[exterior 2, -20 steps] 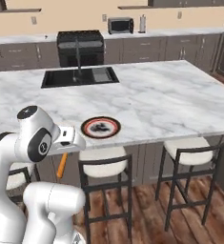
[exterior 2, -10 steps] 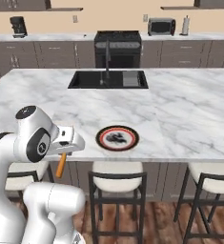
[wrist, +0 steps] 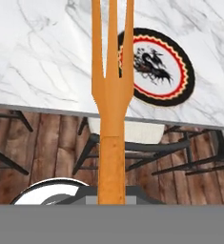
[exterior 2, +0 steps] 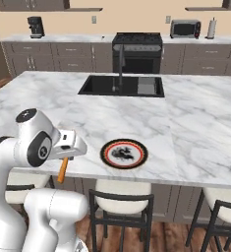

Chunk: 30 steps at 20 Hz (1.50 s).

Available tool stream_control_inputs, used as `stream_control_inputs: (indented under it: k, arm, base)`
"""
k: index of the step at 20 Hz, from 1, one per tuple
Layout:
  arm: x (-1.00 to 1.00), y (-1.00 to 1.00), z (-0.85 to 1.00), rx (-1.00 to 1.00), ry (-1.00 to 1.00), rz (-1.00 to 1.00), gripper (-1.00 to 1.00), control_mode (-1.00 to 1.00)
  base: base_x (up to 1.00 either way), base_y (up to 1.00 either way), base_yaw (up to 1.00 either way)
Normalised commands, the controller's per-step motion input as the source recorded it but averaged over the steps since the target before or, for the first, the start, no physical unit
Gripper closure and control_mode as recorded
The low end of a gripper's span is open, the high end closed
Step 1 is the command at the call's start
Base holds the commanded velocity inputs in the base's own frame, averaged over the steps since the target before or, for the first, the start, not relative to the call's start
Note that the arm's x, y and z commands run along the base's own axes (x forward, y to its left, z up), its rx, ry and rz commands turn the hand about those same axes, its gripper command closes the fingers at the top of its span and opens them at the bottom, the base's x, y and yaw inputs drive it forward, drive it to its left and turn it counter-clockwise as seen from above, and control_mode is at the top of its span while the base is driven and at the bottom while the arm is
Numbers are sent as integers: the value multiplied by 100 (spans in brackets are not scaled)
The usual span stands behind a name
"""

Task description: Take the fork and place it on the left side of the plate. Then take the spoon and place it on the right side of the plate. Make sure they're directly next to the plate.

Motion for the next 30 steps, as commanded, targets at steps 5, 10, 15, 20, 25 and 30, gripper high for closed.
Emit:
stream_control_inputs:
  k: [5,10,15,20,25,30]
  arm:
    - [28,-28,0,8,-1,13,100,-100]
    - [79,-37,0,13,0,11,100,-100]
    - [89,-12,-3,8,0,8,100,-100]
    - [71,2,-9,1,3,0,100,-100]
    - [64,11,-16,0,9,-5,100,-100]
    - [59,26,-28,0,10,-5,100,-100]
  base:
    - [0,0,0]
    - [0,0,0]
    - [0,0,0]
    - [0,0,0]
    - [0,0,0]
    - [0,0,0]
